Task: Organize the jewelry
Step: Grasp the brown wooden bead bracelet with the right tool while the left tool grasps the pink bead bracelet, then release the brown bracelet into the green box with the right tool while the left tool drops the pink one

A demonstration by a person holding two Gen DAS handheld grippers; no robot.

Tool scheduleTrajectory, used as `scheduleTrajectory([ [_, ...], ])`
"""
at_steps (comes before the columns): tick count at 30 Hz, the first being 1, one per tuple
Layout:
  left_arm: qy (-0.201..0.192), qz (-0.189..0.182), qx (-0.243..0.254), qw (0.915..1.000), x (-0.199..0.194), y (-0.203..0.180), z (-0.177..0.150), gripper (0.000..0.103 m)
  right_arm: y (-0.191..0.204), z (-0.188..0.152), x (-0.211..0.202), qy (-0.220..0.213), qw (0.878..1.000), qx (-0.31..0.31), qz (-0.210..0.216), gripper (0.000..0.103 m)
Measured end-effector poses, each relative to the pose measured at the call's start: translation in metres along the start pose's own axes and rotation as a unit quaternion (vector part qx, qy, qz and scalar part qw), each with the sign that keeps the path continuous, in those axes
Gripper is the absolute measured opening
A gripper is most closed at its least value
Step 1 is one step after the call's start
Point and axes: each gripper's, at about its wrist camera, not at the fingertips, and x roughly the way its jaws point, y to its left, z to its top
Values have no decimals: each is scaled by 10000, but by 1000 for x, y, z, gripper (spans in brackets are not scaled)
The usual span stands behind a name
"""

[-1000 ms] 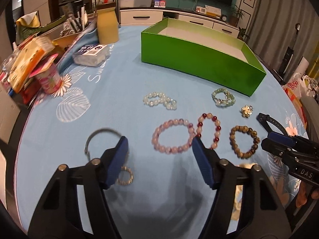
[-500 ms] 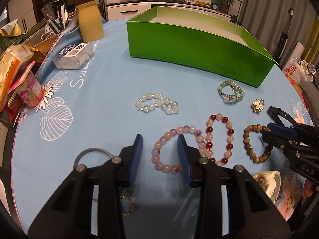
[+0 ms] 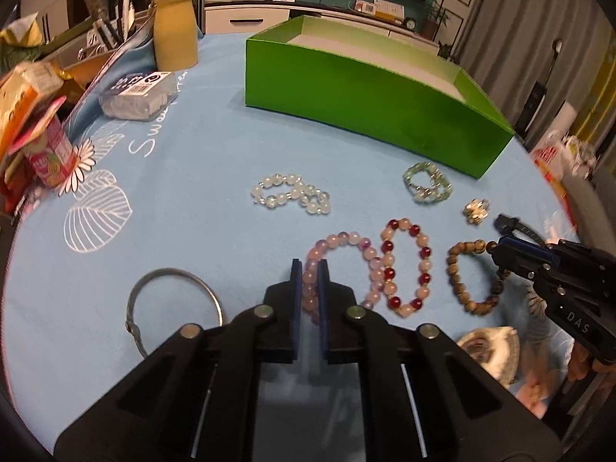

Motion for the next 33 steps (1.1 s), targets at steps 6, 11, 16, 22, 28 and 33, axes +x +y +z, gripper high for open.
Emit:
scheduleTrajectory([
  [6, -247, -360, -251, 9987, -24, -2, 7, 7, 0, 12, -31, -327, 9991, 46, 272, 11],
  [11, -493, -517, -184, 9973, -45, -14, 19, 7, -1, 23, -54, -584, 9972, 103, 452, 11],
  [16, -609, -641, -221, 9958, -57, -20, 36, 7, -6, 37, -68, -796, 9957, 169, 453, 11],
  [22, -780, -724, -121, 9942, -67, -33, 70, 7, -23, 61, -85, -1142, 9926, 225, 337, 11],
  [28, -888, -764, 1, 9931, -62, -50, 114, 7, -37, 90, -87, -1415, 9893, 287, 221, 11],
  [33, -884, -812, 20, 9928, -45, -65, 151, 7, -45, 110, -74, -1440, 9886, 391, 206, 11],
])
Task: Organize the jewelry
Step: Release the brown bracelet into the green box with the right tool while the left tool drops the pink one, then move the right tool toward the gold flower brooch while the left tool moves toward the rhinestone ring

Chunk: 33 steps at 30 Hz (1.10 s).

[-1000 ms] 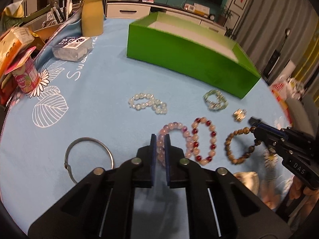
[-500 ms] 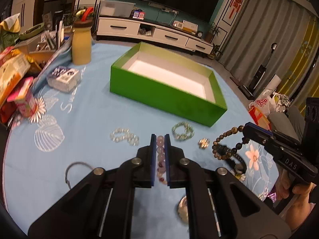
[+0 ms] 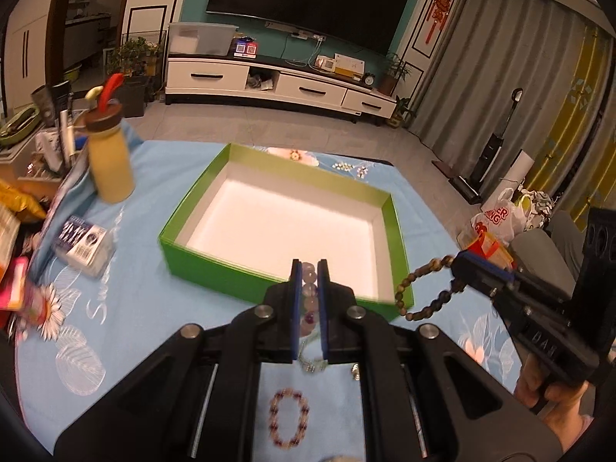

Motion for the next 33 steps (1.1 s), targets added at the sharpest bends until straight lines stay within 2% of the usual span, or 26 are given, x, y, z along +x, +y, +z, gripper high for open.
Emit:
scheduleTrajectory([
  [5, 164, 58, -89, 9998, 36, -3, 17, 7, -7, 13, 25, 32, 9999, 50, -115, 11],
  [11, 407, 254, -221, 9986, 76, 3, 25, 8, -21, 14, 61, 313, 9990, 173, -280, 12],
  [12, 437, 283, -255, 9983, 79, 4, 25, 16, -24, 14, 67, 366, 9984, 223, -356, 20],
  [13, 449, 300, -327, 9980, 82, 7, 26, 30, -28, 12, 70, 383, 9981, 285, -391, 29],
  [16, 374, 363, -341, 9981, 77, 12, 22, 44, -39, 7, 68, 362, 9973, 518, -362, 33],
  [22, 369, 592, -288, 9971, 51, 28, -1, 61, -50, -12, 47, 370, 9965, 655, -365, 36],
  [33, 359, 1073, -359, 9929, -11, 58, -64, 69, -54, -54, 2, 464, 9954, 706, -446, 36],
])
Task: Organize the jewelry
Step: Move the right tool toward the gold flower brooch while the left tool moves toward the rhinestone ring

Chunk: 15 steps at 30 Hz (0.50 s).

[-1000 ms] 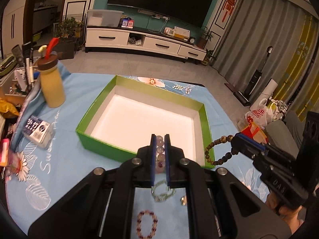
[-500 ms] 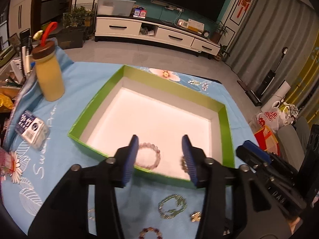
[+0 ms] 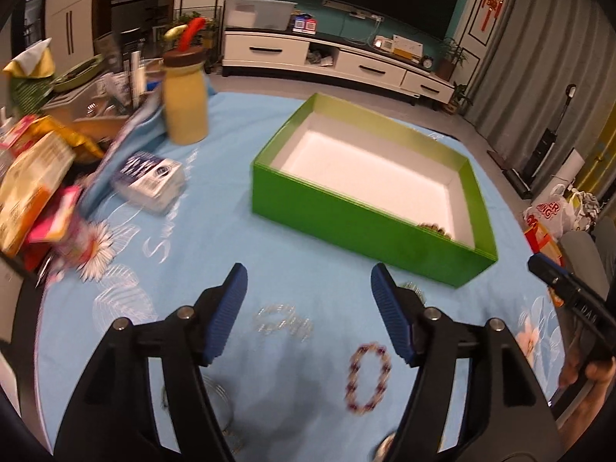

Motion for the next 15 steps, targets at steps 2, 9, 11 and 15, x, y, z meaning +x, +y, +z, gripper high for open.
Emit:
scheduleTrajectory([
  [2, -5, 74, -25, 10000, -9, 7, -14, 70, 0, -6, -4, 32, 10000, 15, 20, 36],
  [9, 120, 192, -152, 9996, -28, 15, -48, 73, 11, -31, -12, 275, 9995, -129, 87, 36],
  [11, 179, 185, -202, 9995, -31, 18, -57, 73, 14, -36, -14, 326, 9993, -155, 121, 36],
  [15, 297, 158, -242, 9991, -34, 19, -74, 74, 20, -49, -17, 451, 9986, -227, 176, 36],
])
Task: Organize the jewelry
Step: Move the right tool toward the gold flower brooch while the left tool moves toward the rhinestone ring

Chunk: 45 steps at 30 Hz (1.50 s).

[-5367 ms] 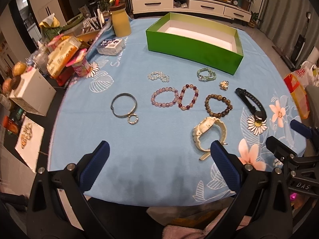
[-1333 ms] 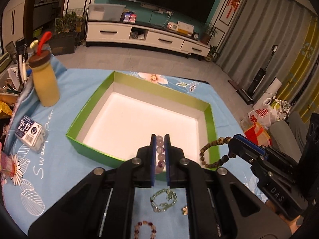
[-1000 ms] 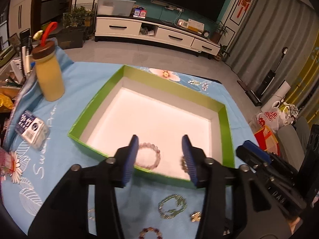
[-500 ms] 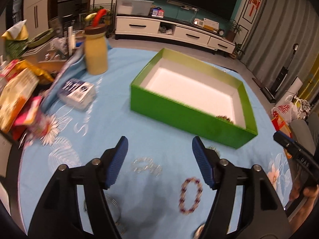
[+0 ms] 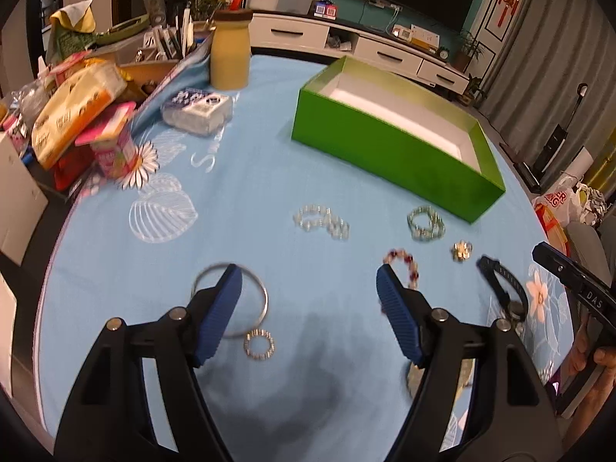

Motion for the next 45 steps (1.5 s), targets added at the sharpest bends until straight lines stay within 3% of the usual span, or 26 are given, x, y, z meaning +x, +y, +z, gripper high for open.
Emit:
scheduleTrajectory([
  [10, 219, -252, 67, 9994, 6, -11, -23, 74, 10, -27, 0, 268, 9996, -49, 38, 36],
  [19, 395, -338, 232, 9984, 14, -27, -31, 74, 15, -36, -3, 260, 9996, -59, 69, 36],
  [45, 380, -747, 593, 9947, 42, -59, -8, 74, 10, -37, 20, 415, 9991, -37, 101, 36],
])
